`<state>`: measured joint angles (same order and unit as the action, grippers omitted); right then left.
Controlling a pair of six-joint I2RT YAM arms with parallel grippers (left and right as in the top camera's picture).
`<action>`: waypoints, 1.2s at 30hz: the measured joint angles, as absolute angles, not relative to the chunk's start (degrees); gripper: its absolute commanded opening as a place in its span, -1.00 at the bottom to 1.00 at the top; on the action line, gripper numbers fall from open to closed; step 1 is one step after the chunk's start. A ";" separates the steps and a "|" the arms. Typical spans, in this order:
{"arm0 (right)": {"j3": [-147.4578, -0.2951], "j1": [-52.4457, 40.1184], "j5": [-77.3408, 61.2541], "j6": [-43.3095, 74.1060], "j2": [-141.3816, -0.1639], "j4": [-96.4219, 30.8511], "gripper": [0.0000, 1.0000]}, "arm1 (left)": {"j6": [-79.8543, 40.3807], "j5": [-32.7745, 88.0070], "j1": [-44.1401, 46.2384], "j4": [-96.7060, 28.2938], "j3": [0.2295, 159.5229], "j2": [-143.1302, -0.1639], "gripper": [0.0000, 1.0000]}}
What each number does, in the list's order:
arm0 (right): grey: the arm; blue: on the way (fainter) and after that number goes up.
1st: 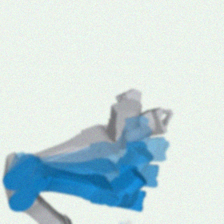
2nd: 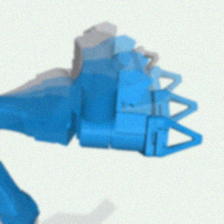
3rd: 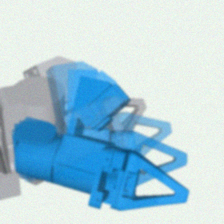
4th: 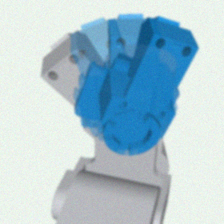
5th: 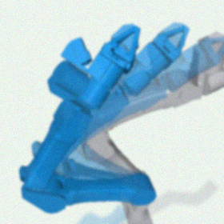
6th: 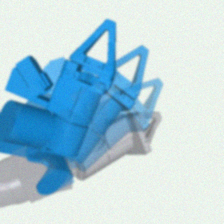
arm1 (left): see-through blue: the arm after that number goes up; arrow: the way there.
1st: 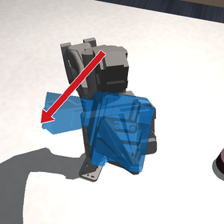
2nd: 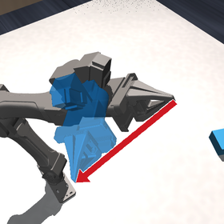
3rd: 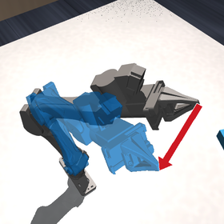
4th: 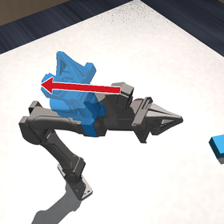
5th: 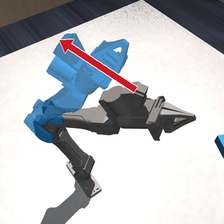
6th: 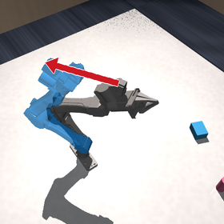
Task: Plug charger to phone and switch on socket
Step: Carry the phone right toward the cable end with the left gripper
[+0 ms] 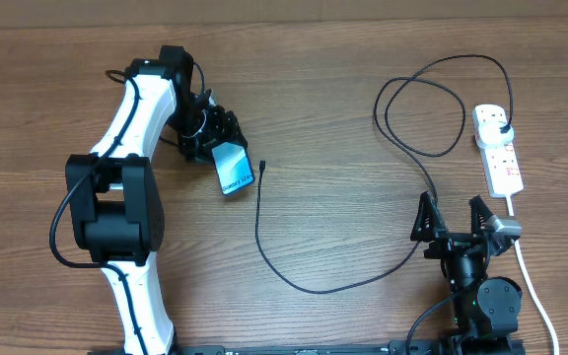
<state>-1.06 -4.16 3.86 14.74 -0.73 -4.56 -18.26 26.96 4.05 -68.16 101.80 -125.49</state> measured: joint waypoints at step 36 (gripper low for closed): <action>-1.06 -4.16 3.88 14.74 -0.73 -4.58 1.00 | -38.26 47.24 4.16 -75.05 101.80 -125.49 0.09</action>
